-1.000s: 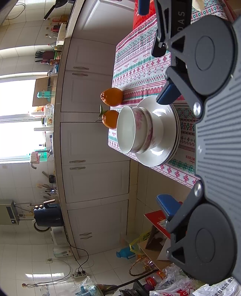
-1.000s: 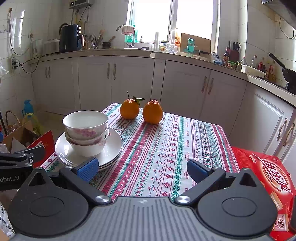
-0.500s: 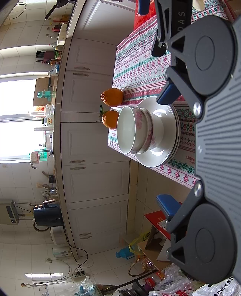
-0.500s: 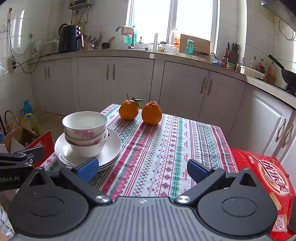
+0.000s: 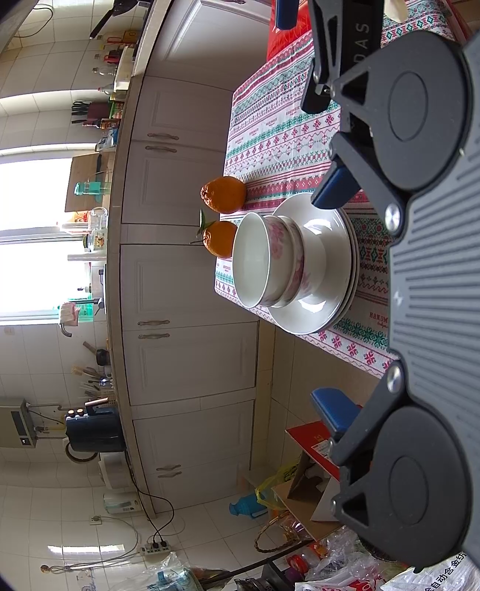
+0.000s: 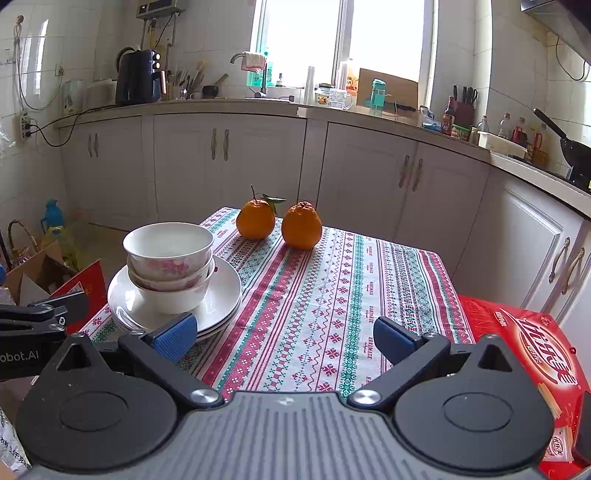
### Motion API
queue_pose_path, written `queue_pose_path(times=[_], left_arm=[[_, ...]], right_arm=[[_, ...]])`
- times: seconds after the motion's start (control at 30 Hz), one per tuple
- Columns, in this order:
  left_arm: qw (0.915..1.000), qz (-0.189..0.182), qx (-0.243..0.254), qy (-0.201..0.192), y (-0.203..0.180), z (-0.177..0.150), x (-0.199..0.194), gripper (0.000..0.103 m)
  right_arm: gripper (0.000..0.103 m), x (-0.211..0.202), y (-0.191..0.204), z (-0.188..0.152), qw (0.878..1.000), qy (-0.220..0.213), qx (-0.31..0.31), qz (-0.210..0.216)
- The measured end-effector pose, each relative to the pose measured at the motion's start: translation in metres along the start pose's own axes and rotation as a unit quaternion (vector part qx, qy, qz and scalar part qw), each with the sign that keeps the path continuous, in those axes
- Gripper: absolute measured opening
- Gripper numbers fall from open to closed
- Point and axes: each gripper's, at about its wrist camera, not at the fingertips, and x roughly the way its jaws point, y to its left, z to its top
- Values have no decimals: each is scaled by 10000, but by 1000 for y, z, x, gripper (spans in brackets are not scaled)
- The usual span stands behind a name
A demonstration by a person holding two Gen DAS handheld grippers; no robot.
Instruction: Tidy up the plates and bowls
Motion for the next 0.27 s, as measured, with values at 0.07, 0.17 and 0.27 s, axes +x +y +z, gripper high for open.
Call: queue_pose_path(times=[0.07, 0.17, 0.27], left_arm=[[10000, 0, 1, 1, 0, 0, 0, 102], [10000, -6, -7, 1, 0, 0, 0, 102], [10000, -5, -7, 11, -1, 0, 0, 102]], right_arm=[[103, 0, 0, 0, 10000, -1, 4, -1], [103, 0, 0, 0, 10000, 1, 15, -4], [103, 0, -1, 0, 10000, 1, 13, -7]])
